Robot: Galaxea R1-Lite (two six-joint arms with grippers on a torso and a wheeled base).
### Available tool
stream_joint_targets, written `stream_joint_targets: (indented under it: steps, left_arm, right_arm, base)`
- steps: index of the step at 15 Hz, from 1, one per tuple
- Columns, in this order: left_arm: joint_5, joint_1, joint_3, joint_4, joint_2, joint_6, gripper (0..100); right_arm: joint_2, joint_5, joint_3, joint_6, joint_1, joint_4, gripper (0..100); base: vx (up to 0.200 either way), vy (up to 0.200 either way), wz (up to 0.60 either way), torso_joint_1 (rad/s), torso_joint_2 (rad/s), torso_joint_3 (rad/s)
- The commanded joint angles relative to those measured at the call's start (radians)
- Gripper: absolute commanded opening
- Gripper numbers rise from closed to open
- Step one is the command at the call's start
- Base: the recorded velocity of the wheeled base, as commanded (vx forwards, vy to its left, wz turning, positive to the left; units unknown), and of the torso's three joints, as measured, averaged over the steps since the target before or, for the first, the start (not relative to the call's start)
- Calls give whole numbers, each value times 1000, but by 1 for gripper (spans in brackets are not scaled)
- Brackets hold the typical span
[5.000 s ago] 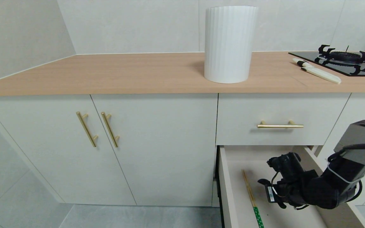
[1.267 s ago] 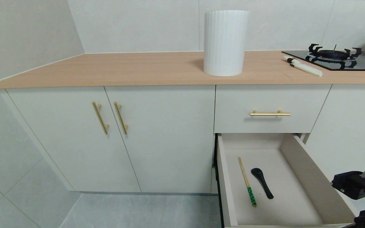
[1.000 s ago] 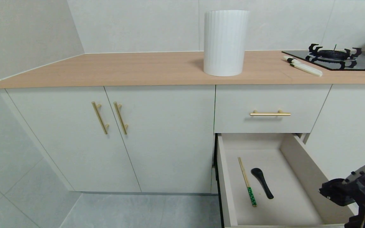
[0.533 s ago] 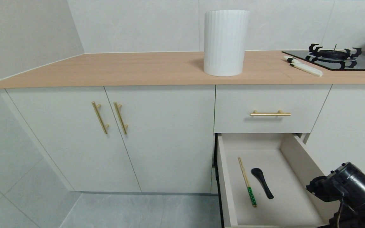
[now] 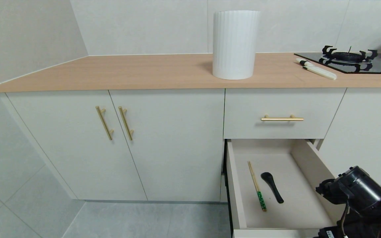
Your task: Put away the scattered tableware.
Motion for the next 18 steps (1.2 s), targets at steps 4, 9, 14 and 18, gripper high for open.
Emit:
stream_joint_targets:
  steps: [4,9,14,18]
  left_arm:
    - [0,-1,0,0,0,0,100]
    - [0,-1,0,0,0,0,100]
    - [0,-1,0,0,0,0,100]
    - [0,-1,0,0,0,0,100]
  right_arm:
    - [99,0,1,0,-62,-119,100]
    - [233,-2,-34,-22,-100,-335,100]
    - [340,-2,-160,-80,-148,-447,100]
    - [458,-2,-275,-160,-221,-515,100]
  base:
    - [0,0,0,0,0,0]
    - [0,0,0,0,0,0]
    - [0,0,0,0,0,0]
    - [0,0,0,0,0,0]
